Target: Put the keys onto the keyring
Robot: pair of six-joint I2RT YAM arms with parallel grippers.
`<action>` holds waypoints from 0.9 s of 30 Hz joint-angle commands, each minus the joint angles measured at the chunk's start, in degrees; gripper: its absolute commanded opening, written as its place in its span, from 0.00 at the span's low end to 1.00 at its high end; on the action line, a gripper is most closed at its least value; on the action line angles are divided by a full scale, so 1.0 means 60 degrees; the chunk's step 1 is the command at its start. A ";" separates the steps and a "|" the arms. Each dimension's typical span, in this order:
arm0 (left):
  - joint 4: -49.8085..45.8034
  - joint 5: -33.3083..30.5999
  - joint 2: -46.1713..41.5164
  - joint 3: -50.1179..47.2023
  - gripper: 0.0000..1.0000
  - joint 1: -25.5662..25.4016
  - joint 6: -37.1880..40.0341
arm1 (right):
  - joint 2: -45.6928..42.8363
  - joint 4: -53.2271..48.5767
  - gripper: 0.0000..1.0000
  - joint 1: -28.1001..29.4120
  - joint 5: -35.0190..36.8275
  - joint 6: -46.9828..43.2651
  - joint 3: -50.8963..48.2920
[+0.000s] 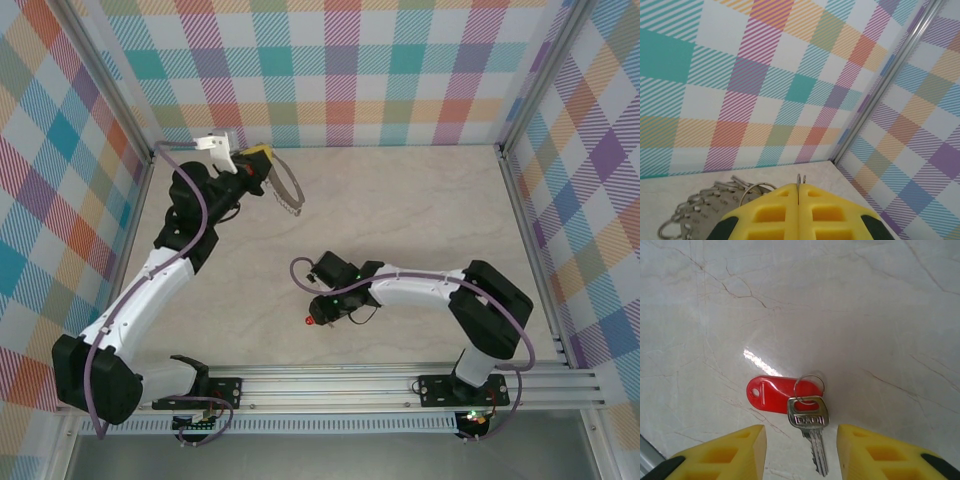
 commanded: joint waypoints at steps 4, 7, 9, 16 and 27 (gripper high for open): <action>0.0412 0.0335 -0.0453 -0.0135 0.00 0.0361 -0.0172 | 0.0487 -0.0334 0.41 0.0165 0.0171 -0.0380 0.0667; 0.0510 0.0400 -0.0482 -0.0233 0.00 0.0482 -0.0247 | 0.0766 -0.0434 0.42 0.0188 0.0166 -0.0467 0.0905; 0.0562 0.0459 -0.0485 -0.0265 0.00 0.0562 -0.0309 | 0.0889 -0.0496 0.42 0.0200 0.0171 -0.0505 0.1013; 0.0789 0.0632 -0.0470 -0.0397 0.00 0.0758 -0.0482 | 0.1122 -0.0777 0.40 0.0245 0.0493 -0.0608 0.1178; 0.0931 0.0819 -0.0471 -0.0405 0.00 0.0878 -0.0635 | 0.1189 -0.0867 0.31 0.0299 0.0738 -0.0689 0.1106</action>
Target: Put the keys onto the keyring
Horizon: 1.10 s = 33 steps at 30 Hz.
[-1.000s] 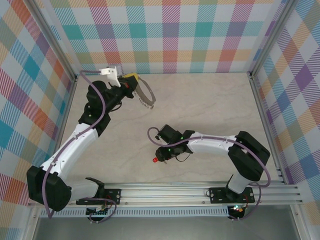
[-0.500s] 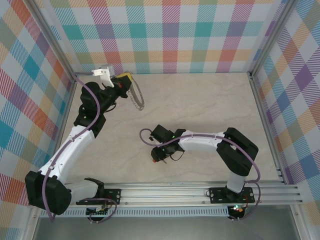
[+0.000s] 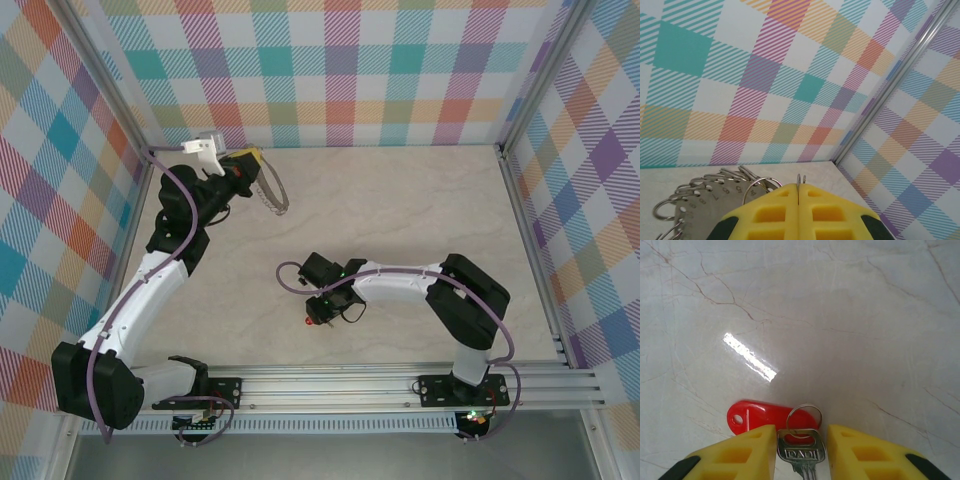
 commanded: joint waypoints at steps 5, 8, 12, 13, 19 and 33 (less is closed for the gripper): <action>0.0900 0.0251 -0.0219 0.0014 0.00 0.0154 -0.0190 | 0.0013 -0.0195 0.28 0.0090 0.0215 -0.0176 0.0104; 0.0927 0.0288 -0.0198 0.0017 0.00 0.0154 -0.0224 | -0.0035 -0.0191 0.24 0.0078 0.0304 -0.0175 0.0082; 0.0953 0.0317 -0.0165 0.0008 0.00 0.0154 -0.0261 | -0.0057 -0.0202 0.14 0.0087 0.0369 -0.0175 0.0068; 0.0965 0.0324 -0.0165 0.0015 0.00 0.0152 -0.0280 | -0.0071 -0.0191 0.12 0.0089 0.0377 -0.0164 0.0059; 0.0980 0.0397 -0.0160 0.0015 0.00 0.0157 -0.0303 | -0.0272 -0.0212 0.00 0.0076 0.0518 -0.0118 -0.0034; 0.0965 0.0544 -0.0155 0.0052 0.00 0.0154 -0.0356 | -0.1988 -0.0067 0.00 -0.0574 0.0236 -0.0062 -0.0722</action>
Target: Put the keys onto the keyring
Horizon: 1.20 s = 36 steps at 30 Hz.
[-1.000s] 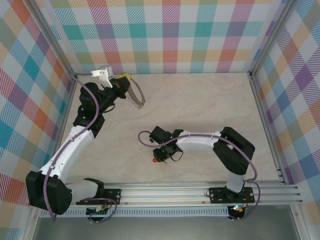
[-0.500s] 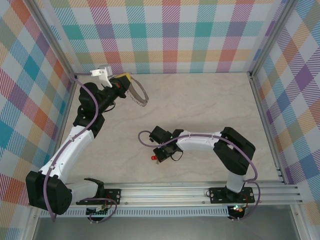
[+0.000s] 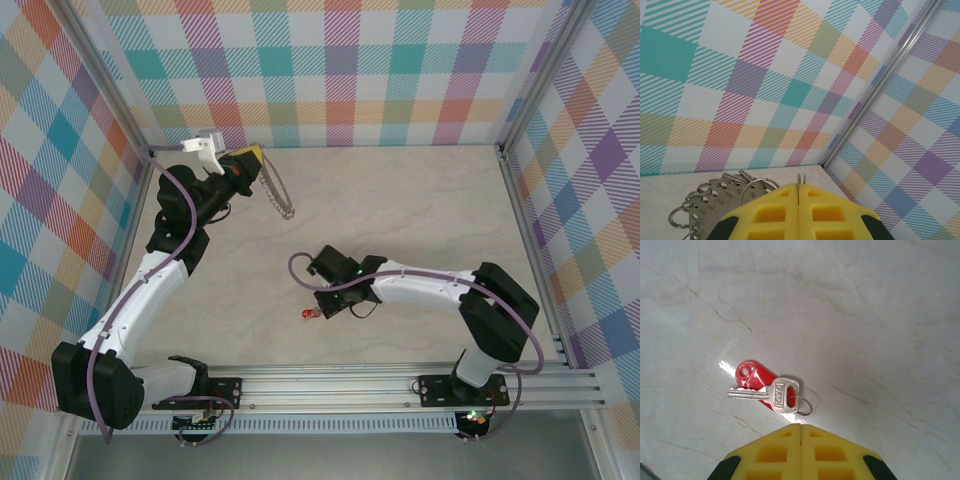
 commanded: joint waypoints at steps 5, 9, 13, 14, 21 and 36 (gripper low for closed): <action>0.0588 0.0237 -0.0121 0.0052 0.00 0.0154 -0.0153 | -0.0224 0.0635 0.35 -0.0388 -0.0993 -0.0067 -0.0594; 0.0596 0.0253 -0.0127 0.0043 0.00 0.0154 -0.0197 | -0.0098 0.1468 0.43 -0.0559 -0.1848 -0.0067 -0.0972; 0.0599 0.0282 -0.0122 0.0056 0.00 0.0154 -0.0230 | 0.0017 0.2223 0.44 -0.0792 -0.2528 -0.0065 -0.1266; 0.0600 0.0282 -0.0120 0.0047 0.00 0.0153 -0.0241 | 0.0054 0.2356 0.45 -0.0851 -0.2653 -0.0073 -0.1308; 0.0671 0.0312 -0.0079 0.0021 0.00 0.0154 -0.0308 | 0.0527 0.2752 0.46 -0.1105 -0.2997 -0.0153 -0.1244; 0.0726 0.0345 -0.0041 0.0007 0.00 0.0154 -0.0312 | 0.1060 0.3256 0.42 -0.1281 -0.3698 -0.0054 -0.1480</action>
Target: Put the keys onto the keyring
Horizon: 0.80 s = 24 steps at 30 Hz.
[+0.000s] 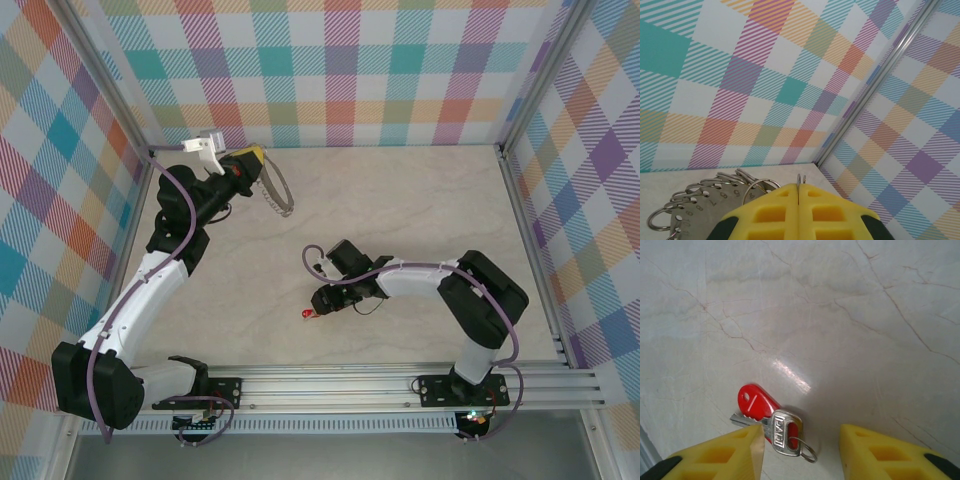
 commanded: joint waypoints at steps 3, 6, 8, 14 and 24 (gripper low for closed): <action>0.0722 0.0162 -0.0021 -0.0003 0.00 0.0146 -0.0066 | -0.0051 0.0394 0.37 -0.0039 -0.0506 0.0063 -0.0387; 0.0732 0.0136 -0.0047 -0.0022 0.00 0.0148 -0.0066 | -0.0112 0.0455 0.33 -0.0039 -0.0590 0.0124 -0.0551; 0.0719 0.0148 -0.0054 -0.0015 0.00 0.0154 -0.0066 | -0.0128 0.0479 0.30 -0.0039 -0.0638 0.0151 -0.0615; 0.0691 0.0133 -0.0112 -0.0023 0.00 0.0153 -0.0044 | -0.0236 0.0507 0.25 -0.0039 -0.0624 0.0202 -0.0764; 0.0660 0.0133 -0.0143 0.0001 0.00 0.0154 -0.0046 | -0.0445 0.0417 0.13 -0.0039 -0.0543 0.0203 -0.0910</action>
